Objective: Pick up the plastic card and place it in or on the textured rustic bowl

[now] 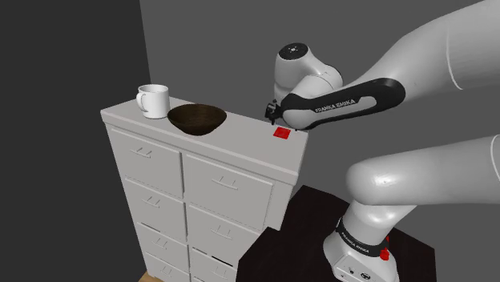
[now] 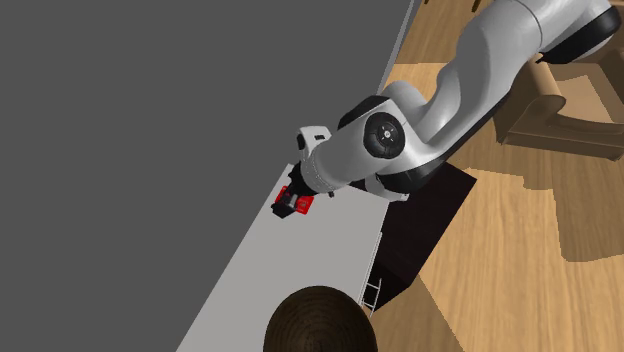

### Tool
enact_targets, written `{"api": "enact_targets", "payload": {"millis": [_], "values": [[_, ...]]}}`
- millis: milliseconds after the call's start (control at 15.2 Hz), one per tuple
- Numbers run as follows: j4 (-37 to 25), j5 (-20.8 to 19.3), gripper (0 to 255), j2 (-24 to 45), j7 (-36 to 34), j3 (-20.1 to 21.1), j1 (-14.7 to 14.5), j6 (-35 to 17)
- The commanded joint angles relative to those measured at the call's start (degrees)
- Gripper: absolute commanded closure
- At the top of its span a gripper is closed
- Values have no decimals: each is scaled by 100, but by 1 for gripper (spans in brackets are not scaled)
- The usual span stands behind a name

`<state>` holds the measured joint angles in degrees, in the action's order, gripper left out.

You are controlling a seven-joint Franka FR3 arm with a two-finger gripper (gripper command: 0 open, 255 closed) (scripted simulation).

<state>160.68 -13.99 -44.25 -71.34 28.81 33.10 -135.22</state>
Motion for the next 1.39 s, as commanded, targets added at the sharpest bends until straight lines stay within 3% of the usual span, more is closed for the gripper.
{"api": "enact_targets", "payload": {"millis": [0,528,594,1320], "values": [[68,-100,0,160,-60,38,144,-261],[68,-100,0,159,-59,38,143,-260],[68,-100,255,159,-59,38,143,-260],[-28,-65,255,83,37,-38,95,-93]]}}
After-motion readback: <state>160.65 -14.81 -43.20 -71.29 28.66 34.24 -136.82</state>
